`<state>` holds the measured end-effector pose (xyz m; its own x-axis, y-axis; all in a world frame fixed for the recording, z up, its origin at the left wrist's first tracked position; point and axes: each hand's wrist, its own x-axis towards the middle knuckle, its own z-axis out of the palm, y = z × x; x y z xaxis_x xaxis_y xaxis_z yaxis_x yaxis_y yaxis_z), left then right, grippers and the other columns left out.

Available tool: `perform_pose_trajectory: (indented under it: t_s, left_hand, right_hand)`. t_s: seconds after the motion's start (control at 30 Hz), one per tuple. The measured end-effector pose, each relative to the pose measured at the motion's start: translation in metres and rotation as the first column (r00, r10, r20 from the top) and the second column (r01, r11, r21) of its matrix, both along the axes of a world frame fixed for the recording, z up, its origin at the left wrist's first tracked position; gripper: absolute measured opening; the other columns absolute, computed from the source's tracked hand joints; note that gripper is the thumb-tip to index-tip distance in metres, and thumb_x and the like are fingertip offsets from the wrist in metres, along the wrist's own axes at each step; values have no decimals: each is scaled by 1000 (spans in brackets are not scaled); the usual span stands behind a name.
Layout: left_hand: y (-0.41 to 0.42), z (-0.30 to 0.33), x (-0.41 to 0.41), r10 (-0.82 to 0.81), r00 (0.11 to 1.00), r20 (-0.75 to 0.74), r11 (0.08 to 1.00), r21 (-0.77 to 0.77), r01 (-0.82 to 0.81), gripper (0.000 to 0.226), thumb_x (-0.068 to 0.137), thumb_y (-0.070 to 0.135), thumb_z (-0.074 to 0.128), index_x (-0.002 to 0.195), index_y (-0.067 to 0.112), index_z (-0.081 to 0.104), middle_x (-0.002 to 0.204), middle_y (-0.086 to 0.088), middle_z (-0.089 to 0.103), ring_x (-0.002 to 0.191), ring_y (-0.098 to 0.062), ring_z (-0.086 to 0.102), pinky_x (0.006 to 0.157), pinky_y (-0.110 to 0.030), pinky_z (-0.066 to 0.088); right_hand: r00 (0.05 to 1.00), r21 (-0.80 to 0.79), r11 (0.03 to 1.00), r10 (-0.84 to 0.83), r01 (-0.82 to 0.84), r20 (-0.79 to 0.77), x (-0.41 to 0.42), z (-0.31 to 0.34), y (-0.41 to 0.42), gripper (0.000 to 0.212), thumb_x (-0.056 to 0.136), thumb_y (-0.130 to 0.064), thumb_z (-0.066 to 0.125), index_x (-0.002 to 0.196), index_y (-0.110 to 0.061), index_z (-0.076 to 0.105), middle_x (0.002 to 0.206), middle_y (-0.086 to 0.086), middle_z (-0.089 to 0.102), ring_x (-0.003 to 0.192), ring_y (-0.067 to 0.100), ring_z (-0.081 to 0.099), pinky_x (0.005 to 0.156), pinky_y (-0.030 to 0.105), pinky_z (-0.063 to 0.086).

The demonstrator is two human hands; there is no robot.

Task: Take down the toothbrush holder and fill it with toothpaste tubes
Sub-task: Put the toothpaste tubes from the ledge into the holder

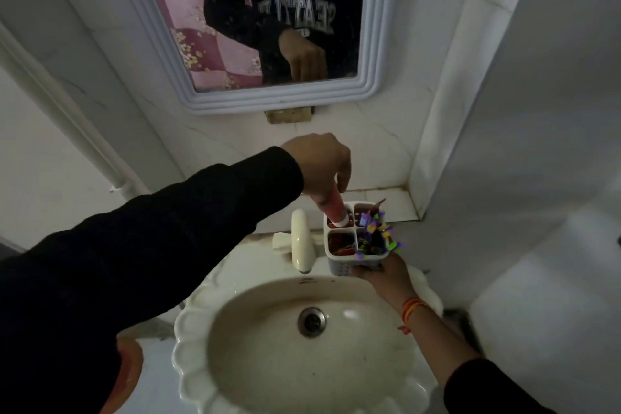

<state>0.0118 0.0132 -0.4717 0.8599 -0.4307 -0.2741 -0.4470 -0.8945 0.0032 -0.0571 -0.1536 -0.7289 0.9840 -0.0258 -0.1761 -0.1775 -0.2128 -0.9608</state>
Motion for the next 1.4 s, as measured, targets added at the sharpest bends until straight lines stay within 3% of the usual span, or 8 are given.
perform_pose_trajectory:
  t_s: [0.17, 0.43, 0.67, 0.87, 1.07, 1.17, 1.23, 1.4]
  left_hand:
    - [-24, -29, -14, -56, 995, -81, 996, 60, 61, 52, 66, 51, 89, 112, 28, 78, 105, 2, 73, 90, -18, 68, 71, -30, 56]
    - [-26, -70, -13, 16, 992, -124, 997, 75, -7, 30, 83, 22, 74, 113, 18, 77, 98, -5, 74, 83, -23, 72, 60, -29, 51]
    - [-23, -67, -7, 81, 971, -225, 997, 26, -77, 14, 80, 17, 81, 94, 16, 82, 82, 0, 79, 73, -14, 77, 65, -27, 61]
    - [-31, -69, -7, 99, 977, -187, 995, 40, -93, 14, 79, 16, 78, 92, 14, 79, 82, -4, 78, 72, -18, 76, 54, -24, 51]
    - [-20, -57, 10, 233, 903, -361, 939, -156, -305, 14, 86, 18, 78, 99, 11, 80, 89, -3, 82, 80, -15, 80, 74, -28, 64]
    - [-14, -68, 35, 361, 899, -247, 903, -150, -404, 20, 93, 14, 62, 103, 5, 77, 98, -8, 79, 91, -24, 77, 82, -34, 63]
    - [-17, -80, 38, 412, 884, -221, 899, -63, -434, 20, 95, 12, 53, 90, 1, 68, 95, -12, 71, 82, -27, 70, 76, -33, 58]
    - [-33, -99, 36, 478, 729, -491, 831, -17, -556, 34, 104, 4, 42, 74, 3, 56, 69, -10, 62, 46, -15, 65, 38, -21, 51]
  right_hand:
    - [1000, -13, 1000, 8, -8, -18, 1, -3, -2, 68, 66, 0, 86, 129, -6, 61, 116, 2, 67, 114, 17, 61, 85, 12, 46]
    - [1000, -2, 1000, -18, 18, -8, 3, -8, 0, 73, 65, -2, 87, 132, -7, 59, 117, 1, 66, 118, 18, 59, 101, 32, 47]
    - [1000, 1, 1000, -3, 3, 10, 2, -9, -2, 78, 64, -3, 87, 135, -12, 55, 118, -5, 65, 117, 11, 57, 84, 1, 42]
    - [1000, 4, 1000, 9, -9, 13, 2, -7, -3, 76, 65, -3, 87, 134, -12, 56, 117, -4, 66, 117, 13, 59, 97, 25, 47]
    - [999, -3, 1000, 13, -13, 50, -1, -5, -3, 75, 67, -7, 86, 134, -14, 55, 115, -15, 64, 112, 1, 58, 86, -1, 43]
    - [997, -20, 999, -31, 33, 75, -8, -9, 0, 78, 65, -30, 86, 135, -23, 54, 123, -16, 66, 118, -2, 58, 100, 20, 50]
    - [993, -25, 997, -77, 79, 85, -15, -14, 3, 76, 67, -33, 85, 135, -23, 54, 127, -11, 66, 123, 5, 58, 100, 25, 51]
    - [973, -61, 977, -193, 202, 128, -24, -18, 12, 63, 73, -21, 84, 131, -16, 58, 122, -2, 70, 118, 15, 63, 95, 32, 54]
